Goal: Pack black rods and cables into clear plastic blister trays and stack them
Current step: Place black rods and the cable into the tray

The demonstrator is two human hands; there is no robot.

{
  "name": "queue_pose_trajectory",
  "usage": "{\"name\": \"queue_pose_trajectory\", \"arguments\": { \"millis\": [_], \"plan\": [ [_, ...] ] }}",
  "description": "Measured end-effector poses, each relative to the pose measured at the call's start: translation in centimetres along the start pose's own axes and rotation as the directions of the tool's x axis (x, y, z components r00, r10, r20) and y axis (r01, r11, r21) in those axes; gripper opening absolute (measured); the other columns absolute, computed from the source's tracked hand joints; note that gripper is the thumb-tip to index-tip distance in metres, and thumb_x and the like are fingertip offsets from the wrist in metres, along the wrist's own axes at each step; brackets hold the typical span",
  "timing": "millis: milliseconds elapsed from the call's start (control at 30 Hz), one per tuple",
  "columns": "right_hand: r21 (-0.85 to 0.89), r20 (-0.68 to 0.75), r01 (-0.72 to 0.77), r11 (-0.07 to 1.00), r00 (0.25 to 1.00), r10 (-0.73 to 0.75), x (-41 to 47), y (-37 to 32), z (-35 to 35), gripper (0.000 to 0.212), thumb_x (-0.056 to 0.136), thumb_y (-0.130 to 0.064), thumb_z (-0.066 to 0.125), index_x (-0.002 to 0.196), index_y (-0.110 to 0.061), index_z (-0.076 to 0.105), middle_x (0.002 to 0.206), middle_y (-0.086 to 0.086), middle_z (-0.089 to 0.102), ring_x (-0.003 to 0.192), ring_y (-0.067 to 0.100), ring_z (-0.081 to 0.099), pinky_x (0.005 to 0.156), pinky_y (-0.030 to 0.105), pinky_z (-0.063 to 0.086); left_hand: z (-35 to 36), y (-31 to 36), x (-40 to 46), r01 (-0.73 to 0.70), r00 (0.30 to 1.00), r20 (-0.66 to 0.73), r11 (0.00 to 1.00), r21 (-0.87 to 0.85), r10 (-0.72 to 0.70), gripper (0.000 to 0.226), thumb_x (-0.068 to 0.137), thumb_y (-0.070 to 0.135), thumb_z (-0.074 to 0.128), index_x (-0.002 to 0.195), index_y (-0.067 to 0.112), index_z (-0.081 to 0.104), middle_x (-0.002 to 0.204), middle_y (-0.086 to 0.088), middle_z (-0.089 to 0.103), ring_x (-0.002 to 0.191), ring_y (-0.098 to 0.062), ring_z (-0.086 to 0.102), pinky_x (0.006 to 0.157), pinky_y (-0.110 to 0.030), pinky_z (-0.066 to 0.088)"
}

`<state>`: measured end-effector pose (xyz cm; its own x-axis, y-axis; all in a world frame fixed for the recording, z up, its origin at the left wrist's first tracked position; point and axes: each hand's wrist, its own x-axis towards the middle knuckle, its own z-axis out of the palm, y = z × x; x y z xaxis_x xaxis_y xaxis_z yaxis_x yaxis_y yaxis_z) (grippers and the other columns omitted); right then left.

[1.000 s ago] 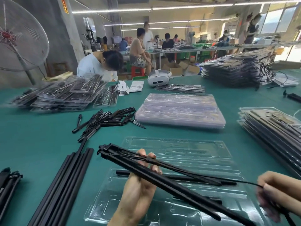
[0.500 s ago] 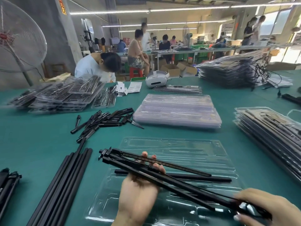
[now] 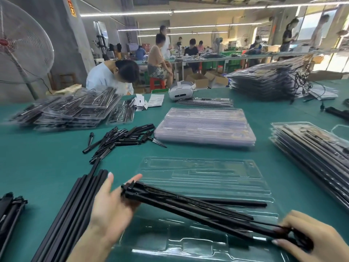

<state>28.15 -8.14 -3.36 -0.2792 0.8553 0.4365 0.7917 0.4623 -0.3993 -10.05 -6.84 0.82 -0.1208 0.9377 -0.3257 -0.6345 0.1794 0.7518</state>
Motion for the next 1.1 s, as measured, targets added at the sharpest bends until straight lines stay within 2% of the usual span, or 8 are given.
{"name": "queue_pose_trajectory", "arguments": {
  "millis": [100, 233, 400, 533, 667, 800, 933, 1100],
  "plan": [
    [-0.009, -0.025, -0.027, 1.000, 0.999, 0.027, -0.1, 0.2, 0.3, 0.022, 0.059, -0.041, 0.079, 0.062, -0.031, 0.059, 0.068, -0.016, 0.051, 0.054, -0.004, 0.046, 0.050, 0.005, 0.038, -1.5, 0.4, 0.6, -0.098, 0.990, -0.034, 0.857, 0.505, 0.134, 0.038, 0.086, 0.029, 0.059, 0.117, 0.007, 0.061, 0.097, -0.009, 0.068, 0.098, -0.024, 0.060, 0.093, -0.036, 0.043],
    [-0.024, -0.044, -0.031, 0.999, 0.999, 0.030, 0.4, -0.6, 0.4, 0.021, 0.058, -0.046, 0.077, 0.060, -0.034, 0.061, 0.063, -0.017, 0.048, 0.051, -0.003, 0.045, 0.047, 0.011, 0.040, -2.4, -0.7, 1.8, -0.177, 0.956, 0.046, 0.447, 0.877, 0.288, 0.039, 0.090, 0.004, 0.061, 0.126, 0.018, 0.055, 0.098, -0.001, 0.061, 0.092, -0.013, 0.057, 0.084, -0.022, 0.040],
    [-0.064, -0.034, -0.095, 0.993, 0.995, 0.093, 0.3, -1.5, 0.0, 0.020, 0.056, -0.051, 0.075, 0.061, -0.038, 0.060, 0.065, -0.020, 0.051, 0.050, -0.001, 0.046, 0.043, 0.020, 0.043, -2.8, -1.9, 1.7, -0.378, 0.828, 0.346, -0.016, 0.926, 0.442, 0.025, 0.089, 0.006, 0.062, 0.096, 0.031, 0.064, 0.090, 0.006, 0.060, 0.090, -0.001, 0.057, 0.078, -0.004, 0.036],
    [-0.088, -0.018, -0.131, 0.988, 0.991, 0.129, -0.1, -1.8, -0.3, 0.019, 0.057, -0.052, 0.074, 0.062, -0.039, 0.061, 0.069, -0.021, 0.055, 0.052, -0.001, 0.049, 0.044, 0.019, 0.044, -3.0, -2.4, 0.7, -0.348, 0.722, 0.519, -0.408, 0.844, 0.458, 0.007, 0.091, 0.025, 0.060, 0.091, 0.027, 0.067, 0.092, 0.013, 0.058, 0.081, -0.009, 0.061, 0.087, -0.027, 0.034],
    [-0.080, -0.039, -0.177, 0.981, 0.984, 0.174, -0.1, -2.2, -0.2, 0.016, 0.057, -0.050, 0.073, 0.062, -0.039, 0.063, 0.070, -0.020, 0.056, 0.053, 0.002, 0.051, 0.045, 0.021, 0.045, -2.9, -2.5, 0.2, -0.322, 0.799, 0.483, -0.423, 0.847, 0.358, 0.067, 0.095, 0.061, 0.006, 0.125, 0.032, 0.058, 0.132, 0.015, 0.051, 0.121, -0.007, 0.051, 0.103, -0.026, 0.020],
    [-0.064, -0.045, -0.228, 0.971, 0.973, 0.226, 0.0, -2.9, 0.1, 0.022, 0.059, -0.059, 0.068, 0.060, -0.039, 0.062, 0.071, -0.020, 0.057, 0.055, 0.006, 0.055, 0.048, 0.021, 0.047, -4.2, -3.1, 1.4, -0.360, 0.867, 0.449, -0.355, 0.863, 0.213, 0.040, 0.097, 0.047, 0.012, 0.135, 0.059, 0.004, 0.147, 0.036, -0.004, 0.137, 0.013, -0.014, 0.113, -0.016, -0.008],
    [-0.090, -0.091, -0.240, 0.967, 0.968, 0.233, 0.0, -3.5, 0.4, 0.028, 0.060, -0.048, 0.086, 0.058, -0.042, 0.059, 0.073, -0.022, 0.056, 0.054, 0.002, 0.051, 0.048, 0.018, 0.046, -4.0, -2.8, 1.3, -0.290, 0.922, 0.358, -0.349, 0.891, 0.147, 0.046, 0.089, 0.054, 0.003, 0.133, 0.062, -0.004, 0.145, 0.038, -0.013, 0.133, 0.015, -0.023, 0.112, -0.018, -0.015],
    [-0.117, -0.207, -0.185, 0.976, 0.965, 0.158, -0.2, -3.7, 1.0, 0.047, 0.082, -0.073, 0.038, 0.064, -0.039, 0.064, 0.071, -0.024, 0.054, 0.050, 0.002, 0.048, 0.042, 0.016, 0.037, -4.1, -2.9, 1.2, -0.247, 0.933, 0.328, -0.403, 0.881, 0.145, 0.053, 0.083, 0.060, -0.001, 0.133, 0.059, -0.021, 0.145, 0.036, -0.022, 0.132, 0.011, -0.029, 0.114, -0.030, -0.016]
  ]
}}
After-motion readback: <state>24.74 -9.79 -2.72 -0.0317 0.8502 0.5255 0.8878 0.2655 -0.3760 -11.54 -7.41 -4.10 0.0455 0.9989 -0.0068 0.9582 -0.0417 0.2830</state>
